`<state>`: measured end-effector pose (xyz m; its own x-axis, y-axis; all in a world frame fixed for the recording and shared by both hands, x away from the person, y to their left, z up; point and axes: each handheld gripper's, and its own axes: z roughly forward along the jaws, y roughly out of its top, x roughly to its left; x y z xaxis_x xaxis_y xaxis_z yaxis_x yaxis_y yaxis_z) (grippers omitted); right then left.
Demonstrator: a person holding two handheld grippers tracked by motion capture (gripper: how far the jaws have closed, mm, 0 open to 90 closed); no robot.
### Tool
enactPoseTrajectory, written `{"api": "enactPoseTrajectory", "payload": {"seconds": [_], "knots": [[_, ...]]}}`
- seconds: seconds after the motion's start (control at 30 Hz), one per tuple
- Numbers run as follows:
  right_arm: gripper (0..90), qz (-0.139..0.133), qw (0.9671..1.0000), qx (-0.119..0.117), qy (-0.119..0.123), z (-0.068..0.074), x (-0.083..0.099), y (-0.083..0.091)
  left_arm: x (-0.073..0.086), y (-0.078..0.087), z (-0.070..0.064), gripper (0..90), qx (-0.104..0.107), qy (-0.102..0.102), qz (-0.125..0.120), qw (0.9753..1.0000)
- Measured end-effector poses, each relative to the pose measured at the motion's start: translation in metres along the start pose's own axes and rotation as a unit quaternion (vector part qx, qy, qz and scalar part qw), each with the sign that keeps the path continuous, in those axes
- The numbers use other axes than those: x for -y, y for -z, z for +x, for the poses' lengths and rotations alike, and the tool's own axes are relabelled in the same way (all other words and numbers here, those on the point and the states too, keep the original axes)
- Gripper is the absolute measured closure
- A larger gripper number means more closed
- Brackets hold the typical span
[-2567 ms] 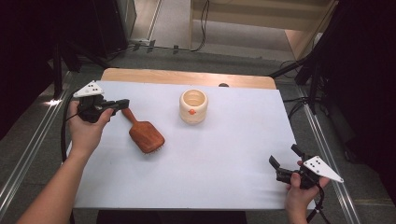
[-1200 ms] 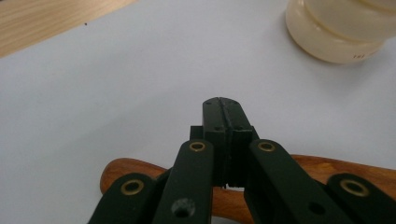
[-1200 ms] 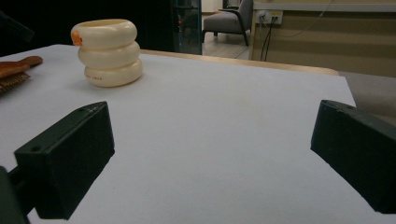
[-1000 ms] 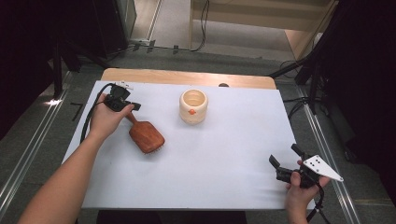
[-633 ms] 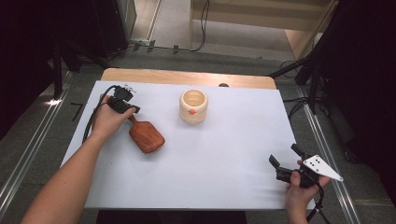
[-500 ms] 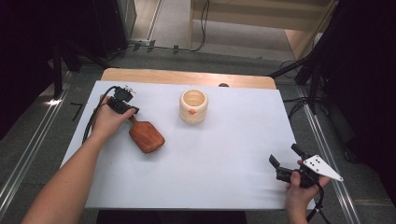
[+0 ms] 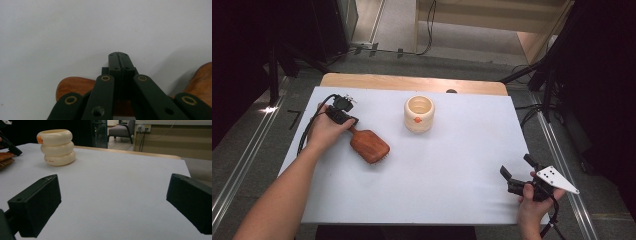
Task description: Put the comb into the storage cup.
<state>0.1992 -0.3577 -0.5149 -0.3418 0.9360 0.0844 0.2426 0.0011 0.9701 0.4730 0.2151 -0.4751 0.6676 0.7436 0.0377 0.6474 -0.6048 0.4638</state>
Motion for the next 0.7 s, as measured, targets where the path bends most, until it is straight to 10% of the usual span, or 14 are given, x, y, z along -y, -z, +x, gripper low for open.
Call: {"api": "enactPoseTrajectory", "payload": {"seconds": [0.7], "knots": [[0.0, 0.002, 1.0000, 0.002, 0.004, 0.000, 0.000, -0.001, 0.047, 0.024, 0.000, 90.0, 0.047, -0.012, -0.008, 0.9988]]}}
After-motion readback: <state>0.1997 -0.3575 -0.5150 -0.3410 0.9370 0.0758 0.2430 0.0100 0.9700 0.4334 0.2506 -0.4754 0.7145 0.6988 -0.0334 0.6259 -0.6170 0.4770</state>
